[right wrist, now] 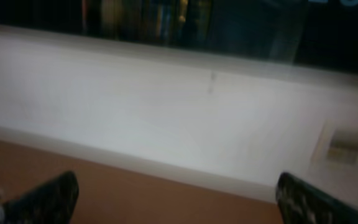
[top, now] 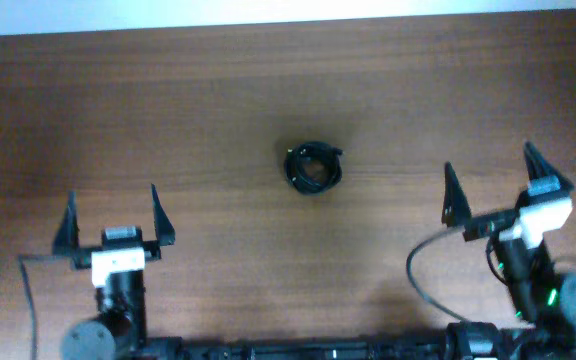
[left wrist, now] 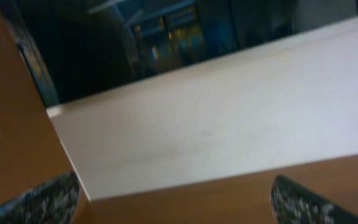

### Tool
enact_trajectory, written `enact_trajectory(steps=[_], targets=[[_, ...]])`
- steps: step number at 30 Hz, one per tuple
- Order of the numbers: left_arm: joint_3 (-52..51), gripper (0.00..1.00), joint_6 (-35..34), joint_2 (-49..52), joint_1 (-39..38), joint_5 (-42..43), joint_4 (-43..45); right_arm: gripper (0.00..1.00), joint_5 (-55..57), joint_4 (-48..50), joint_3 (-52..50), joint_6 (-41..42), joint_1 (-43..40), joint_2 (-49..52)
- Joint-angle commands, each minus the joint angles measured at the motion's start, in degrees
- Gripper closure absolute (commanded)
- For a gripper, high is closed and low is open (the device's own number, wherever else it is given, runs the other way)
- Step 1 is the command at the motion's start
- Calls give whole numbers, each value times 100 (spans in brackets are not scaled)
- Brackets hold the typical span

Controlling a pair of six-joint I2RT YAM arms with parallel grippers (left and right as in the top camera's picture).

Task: Untangle cables
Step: 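Move both grippers forward over the coiled black cable bundle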

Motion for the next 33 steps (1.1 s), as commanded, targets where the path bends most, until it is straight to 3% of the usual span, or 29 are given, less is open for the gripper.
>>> enact_trajectory(steps=[1,3,5,7,9,11,12,14,17,23,25,28,32,33], targets=[[1655,1,140,1510,-13,-26,-890,1,-612,-1220,1580,-13,24,1655],[2863,1,140,2682,-13,116,-1908,1,-1139,-2166,2614,-11,26,2767],[4439,1,142,4247,-13,887,-3204,2,-2686,-2804,3552,44,24,3969],[5322,1,136,5283,-13,1794,-3773,2,-4498,-2796,3744,361,24,4695],[5534,1,120,5886,-13,2669,-3731,1,-5372,-2774,3738,509,26,5372],[5668,1,-197,6435,-13,2966,-3670,6,-4951,-2745,3738,981,31,5941],[5801,1,-483,6664,-13,2876,-3790,8,-3987,-2898,3740,1563,116,6186],[6432,1,-619,7291,-13,2756,-4487,8,-2516,-3261,3770,1976,455,6395],[7781,1,-870,8535,-17,2747,-5873,8,-1711,-3711,3904,2275,981,6649],[7982,1,-872,9567,-68,5357,-5775,3,-1493,-3622,3893,2267,1495,6896],[7982,1,-1025,9862,-146,5051,-5757,3,-1152,-3351,3893,2317,1598,6896],[7980,1,-2092,10292,-409,4741,-5890,3,-247,-3305,3893,3414,1602,6994],[7976,1,-2186,10550,-651,4675,-5753,3,-210,-3281,3893,3641,1602,7318],[7971,5,-2186,10616,-756,4599,-5790,3,-192,-3252,3893,3644,1600,7364]])
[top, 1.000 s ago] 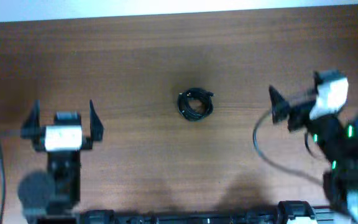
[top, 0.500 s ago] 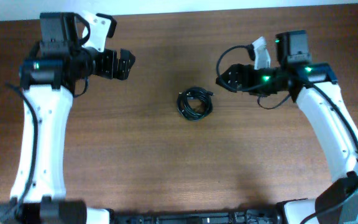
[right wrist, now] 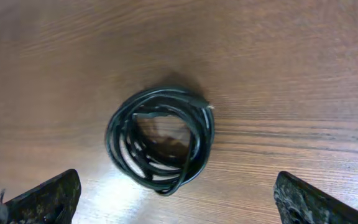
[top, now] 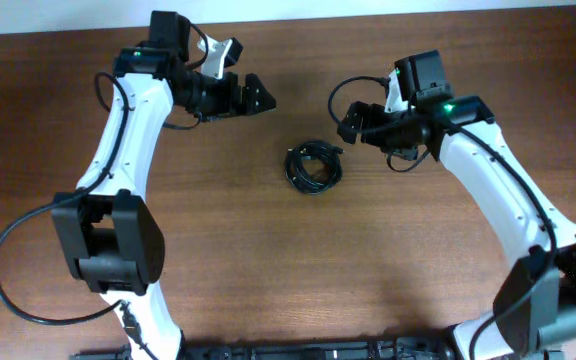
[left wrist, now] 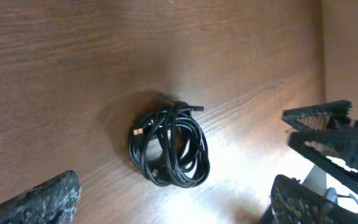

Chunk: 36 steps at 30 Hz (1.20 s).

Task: Untangle cables
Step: 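Move both grippers forward over the coiled black cable bundle, then grasp the black cable bundle with both grippers from either side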

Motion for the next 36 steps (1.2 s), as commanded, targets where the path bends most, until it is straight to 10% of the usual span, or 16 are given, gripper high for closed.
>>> enact_trajectory(steps=[1,14,36], targets=[[48,21,-164,210,-264,-317,-57,3,192,105,98,181,31,199],[24,45,-780,951,-1659,-1495,-251,11,197,315,98,455,31,501],[7,65,-798,1143,-1781,-2164,-452,11,555,398,98,455,31,501]])
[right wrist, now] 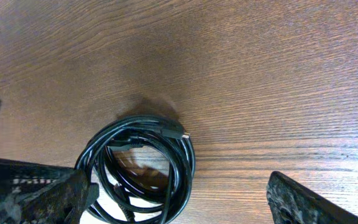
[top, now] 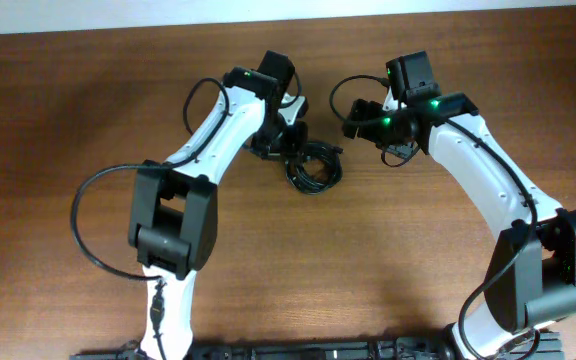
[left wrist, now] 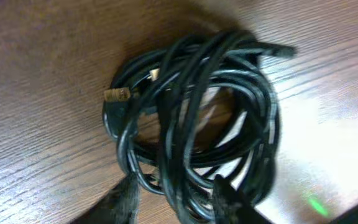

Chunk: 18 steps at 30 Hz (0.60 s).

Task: Untangle cables
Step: 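Grasp the black cable bundle with both grippers from either side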

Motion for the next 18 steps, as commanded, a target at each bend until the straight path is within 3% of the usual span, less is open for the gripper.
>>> enact_trajectory(steps=[1,6,7,13,18], targets=[[7,65,-2,116,-35,-57,-22,10,90,2,96,26,31,52],[37,86,0,116,-20,-59,90,10,90,48,96,26,31,52],[232,100,2,114,13,-57,87,10,87,46,96,26,33,52],[1641,100,2,114,184,26,-184,11,-177,24,96,28,33,52],[1906,100,2,114,188,1941,345,11,-688,162,96,31,33,52]])
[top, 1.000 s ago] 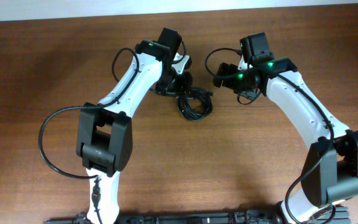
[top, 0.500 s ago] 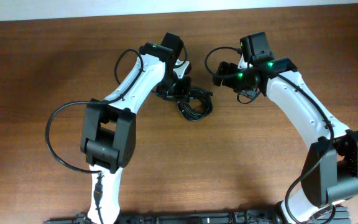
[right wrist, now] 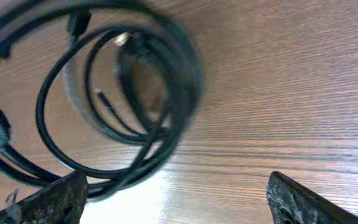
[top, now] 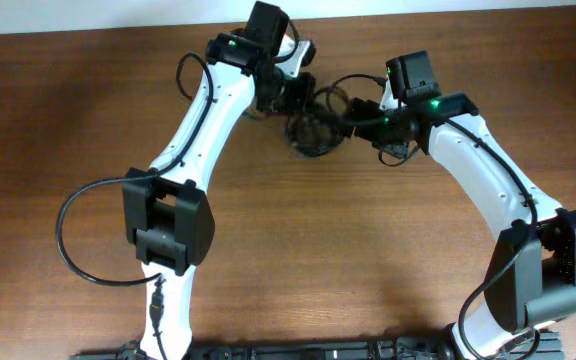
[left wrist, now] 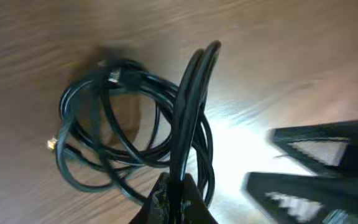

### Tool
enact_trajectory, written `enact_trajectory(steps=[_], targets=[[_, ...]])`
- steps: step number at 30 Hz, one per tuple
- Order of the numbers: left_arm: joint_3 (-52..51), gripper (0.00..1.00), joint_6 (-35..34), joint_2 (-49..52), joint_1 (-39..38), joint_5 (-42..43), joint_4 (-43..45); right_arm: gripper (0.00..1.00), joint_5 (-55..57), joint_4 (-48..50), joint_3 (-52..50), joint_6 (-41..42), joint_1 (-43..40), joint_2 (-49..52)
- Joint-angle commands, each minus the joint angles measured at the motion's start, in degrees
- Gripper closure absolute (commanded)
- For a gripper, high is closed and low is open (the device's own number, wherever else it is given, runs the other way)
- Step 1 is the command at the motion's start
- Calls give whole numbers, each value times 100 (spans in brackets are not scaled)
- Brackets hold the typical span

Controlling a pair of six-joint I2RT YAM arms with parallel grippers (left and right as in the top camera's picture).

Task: Untangle cables
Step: 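Grasp the black cable bundle with both grippers from either side, then lift the bundle and pull the left gripper away from the right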

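Note:
A tangle of thin black cables (top: 315, 128) hangs partly lifted over the middle of the brown table (top: 88, 200). My left gripper (top: 295, 97) is shut on a few strands at the bundle's far left edge. In the left wrist view those strands (left wrist: 191, 106) run straight up out of the closed left gripper (left wrist: 178, 190), with the rest of the coil (left wrist: 114, 134) spread below. My right gripper (top: 354, 113) stands open just right of the bundle. In its wrist view the loops (right wrist: 126, 93) fill the upper left, and nothing lies between the fingers of the right gripper (right wrist: 176, 196).
Both arms reach in from the near edge and meet over the far middle of the table. The right gripper's dark fingers (left wrist: 319, 140) show close by in the left wrist view. A pale strip (top: 468, 8) runs along the table's far edge.
My left gripper, then down at the coil's left rim with its fingers around strands, is now shut on them and farther back. The coil has come up and loosened. The right gripper stays open beside it.
Both arms sat folded at the near edge, grippers open, the coil alone mid-table. Then both had reached out, open on either side of the coil. Then the left fingers straddled the coil's strands. Now the left gripper holds strands with the coil drawn up.

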Motion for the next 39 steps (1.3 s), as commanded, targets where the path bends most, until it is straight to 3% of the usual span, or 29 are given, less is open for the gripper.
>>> enact_trajectory(steps=[1,2,5,9,10,13,17,19,20,22,24,26,31,35,39], targets=[[229,100,33,4,24,1611,334,11,-210,66,96,28,33,52],[229,100,33,4,59,1781,345,12,-208,63,96,28,33,52],[229,100,31,4,203,1827,339,34,-166,66,96,28,33,52],[229,100,31,2,662,3075,448,74,-79,166,96,31,31,52],[229,100,33,2,822,3193,468,87,-79,216,96,35,31,52],[229,100,31,2,1045,2787,439,96,-170,404,98,223,31,52],[229,100,-278,0,1115,2966,498,96,-76,402,98,221,-87,52],[229,100,-271,0,1187,4564,1032,96,-4,391,96,225,-258,52],[229,100,-269,0,1241,4780,1285,95,13,363,96,278,-361,52],[229,100,-273,0,1263,3971,1316,77,-28,343,96,389,-496,52],[229,100,-535,0,1180,2778,1058,39,-94,343,96,389,-494,52],[229,100,-570,0,1062,2726,1016,28,-98,343,96,389,-494,52],[232,100,-734,-7,1005,5711,2496,24,-98,345,96,389,-494,52],[284,100,-2127,-20,1005,6247,3412,24,-96,391,96,389,-494,52],[308,100,-2264,-83,1003,5976,4013,25,-138,422,98,389,-496,52]])
